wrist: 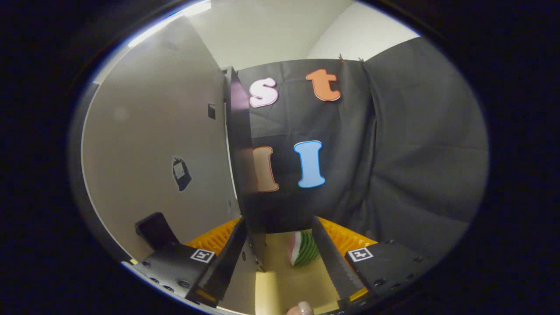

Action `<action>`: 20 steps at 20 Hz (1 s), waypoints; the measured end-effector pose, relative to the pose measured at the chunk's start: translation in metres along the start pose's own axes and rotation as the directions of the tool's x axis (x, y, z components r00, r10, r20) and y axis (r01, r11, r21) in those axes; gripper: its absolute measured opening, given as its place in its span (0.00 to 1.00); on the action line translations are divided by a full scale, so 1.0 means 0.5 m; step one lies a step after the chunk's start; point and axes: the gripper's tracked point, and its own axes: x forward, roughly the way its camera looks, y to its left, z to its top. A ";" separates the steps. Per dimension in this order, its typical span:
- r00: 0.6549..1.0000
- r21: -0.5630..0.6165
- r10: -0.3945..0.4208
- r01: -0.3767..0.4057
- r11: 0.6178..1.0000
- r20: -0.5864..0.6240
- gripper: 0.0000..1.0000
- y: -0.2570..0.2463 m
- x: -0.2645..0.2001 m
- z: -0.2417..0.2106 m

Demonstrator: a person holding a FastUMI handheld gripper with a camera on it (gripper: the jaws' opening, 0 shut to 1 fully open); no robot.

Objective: Open the shoe cabinet door, grab the shoes and put them into the shoe cabinet, then close the shoe cabinet door.

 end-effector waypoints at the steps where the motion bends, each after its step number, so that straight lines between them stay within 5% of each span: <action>1: 1.000 -0.003 0.005 -0.005 1.000 -0.009 0.95 0.004 0.004 -0.003; 12: 0.998 0.003 0.057 -0.057 0.998 -0.007 0.95 0.128 -0.017 -0.018; 20: 1.000 0.035 0.026 -0.025 0.999 -0.016 0.95 0.221 -0.022 -0.034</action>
